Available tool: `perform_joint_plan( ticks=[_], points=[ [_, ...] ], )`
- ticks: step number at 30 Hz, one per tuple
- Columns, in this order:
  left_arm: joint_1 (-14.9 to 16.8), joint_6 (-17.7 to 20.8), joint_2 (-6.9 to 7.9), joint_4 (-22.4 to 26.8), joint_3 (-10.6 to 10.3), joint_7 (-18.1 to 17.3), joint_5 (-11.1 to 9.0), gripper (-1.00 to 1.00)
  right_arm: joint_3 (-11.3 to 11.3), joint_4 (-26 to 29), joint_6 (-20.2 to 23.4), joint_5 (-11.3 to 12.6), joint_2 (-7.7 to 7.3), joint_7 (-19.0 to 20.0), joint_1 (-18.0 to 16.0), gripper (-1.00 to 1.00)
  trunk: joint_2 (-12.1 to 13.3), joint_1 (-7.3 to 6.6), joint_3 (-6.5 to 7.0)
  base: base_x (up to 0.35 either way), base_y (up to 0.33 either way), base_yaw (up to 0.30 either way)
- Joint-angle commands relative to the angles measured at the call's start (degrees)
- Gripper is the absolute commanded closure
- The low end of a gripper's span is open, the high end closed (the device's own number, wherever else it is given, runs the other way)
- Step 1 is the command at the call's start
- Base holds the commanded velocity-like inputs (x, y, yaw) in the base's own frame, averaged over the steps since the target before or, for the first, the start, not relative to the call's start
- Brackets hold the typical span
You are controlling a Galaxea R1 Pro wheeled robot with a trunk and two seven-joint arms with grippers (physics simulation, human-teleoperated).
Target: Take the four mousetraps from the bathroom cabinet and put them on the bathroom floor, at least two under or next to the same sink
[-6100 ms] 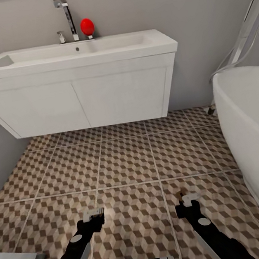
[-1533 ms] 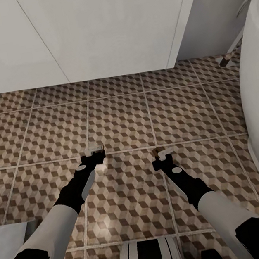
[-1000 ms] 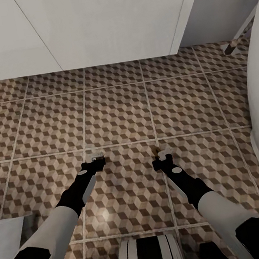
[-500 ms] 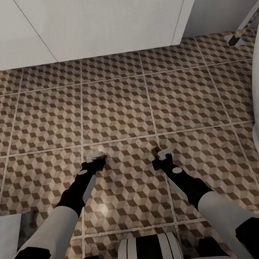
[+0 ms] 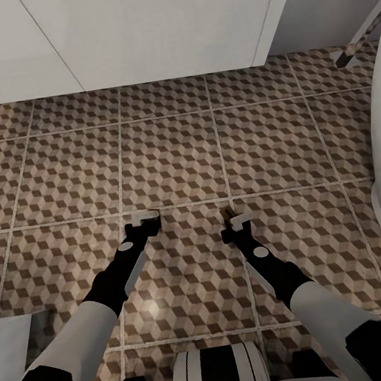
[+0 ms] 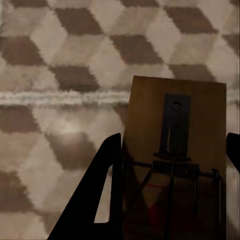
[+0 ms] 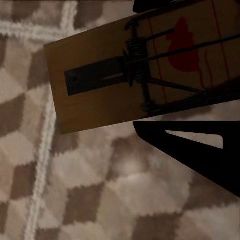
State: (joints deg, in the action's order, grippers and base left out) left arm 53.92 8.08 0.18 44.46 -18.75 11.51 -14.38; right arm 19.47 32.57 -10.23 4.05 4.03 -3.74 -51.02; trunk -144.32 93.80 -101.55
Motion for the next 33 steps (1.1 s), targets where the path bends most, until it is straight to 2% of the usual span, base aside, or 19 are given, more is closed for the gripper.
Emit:
perform_joint_plan(
  ticks=[1, 4, 9, 12, 15, 18, 21, 23, 26, 30, 33],
  points=[
    [0.0, 0.2, 0.06, 0.0, -0.9, 0.6, -0.3, 1.00, 0.3, -0.1, -0.3, 0.5, -0.06, -0.2, 0.0, 1.00, 0.0, -0.01, -0.03, 0.000, 0.000, 0.000],
    [-0.4, 0.0, 0.14, -0.2, -1.7, 0.5, -0.3, 1.00, 0.3, -0.1, -0.3, 0.5, -0.09, -0.2, 0.0, 1.00, 0.0, -0.01, -0.03, 0.000, 0.000, 0.000],
    [-0.6, 0.2, -0.01, -1.1, -1.4, 0.6, -0.3, 1.00, 0.3, 0.1, 0.9, 0.5, -0.01, -0.3, 0.0, 1.00, 0.0, -0.01, -0.03, 0.000, 0.000, 0.000],
    [-0.6, 0.7, -0.23, -1.9, -1.2, 0.7, -0.3, 1.00, 0.3, 1.0, 3.9, 0.4, 0.10, -0.5, -0.1, 1.00, 0.0, -0.01, -0.03, 0.000, 0.000, 0.000],
    [-0.4, 3.4, -0.45, -1.9, -1.1, 0.8, -0.3, 1.00, 0.3, 2.7, 7.8, 0.4, 0.87, -2.1, -0.5, 1.00, 0.0, -0.01, -0.03, 0.000, 0.000, 0.000],
    [-0.2, 7.0, -0.49, -0.9, -0.7, 0.8, -0.2, 1.00, 0.3, 3.3, 9.2, 0.3, 2.02, -3.8, -0.9, 1.00, 0.0, -0.01, -0.03, 0.000, 0.000, 0.000],
    [0.6, 9.6, -0.56, 0.6, 0.2, 1.2, -0.2, 1.00, 0.3, 3.6, 10.3, -1.7, 2.92, -5.1, -2.4, 1.00, 0.0, -0.01, -0.03, 0.000, 0.000, 0.000],
    [2.2, 11.4, -0.69, 1.3, 0.8, 3.6, -0.2, 1.00, 0.3, 3.7, 12.7, -4.0, 3.22, -5.6, -4.3, 1.00, 0.0, -0.01, -0.03, 0.000, 0.000, 0.000],
    [4.7, 15.4, -0.76, 1.5, 1.1, 7.3, -0.2, 1.00, 0.2, 3.7, 15.8, -5.3, 3.37, -5.8, -6.8, 1.00, 0.0, -0.01, -0.03, 0.000, 0.000, 0.000],
    [8.9, 21.3, -1.03, 1.0, 1.2, 9.1, -0.3, 1.00, 0.2, 3.6, 18.7, -5.8, 3.43, -5.9, -11.3, 1.00, 0.0, -0.01, -0.03, 0.000, 0.000, 0.000],
    [12.0, 22.8, -1.11, -1.3, 1.3, 9.5, -0.3, 1.00, 0.2, 3.4, 20.9, -5.9, 3.44, -5.8, -13.9, 1.00, 0.0, -0.01, -0.03, 0.000, 0.000, 0.000]
  ],
)
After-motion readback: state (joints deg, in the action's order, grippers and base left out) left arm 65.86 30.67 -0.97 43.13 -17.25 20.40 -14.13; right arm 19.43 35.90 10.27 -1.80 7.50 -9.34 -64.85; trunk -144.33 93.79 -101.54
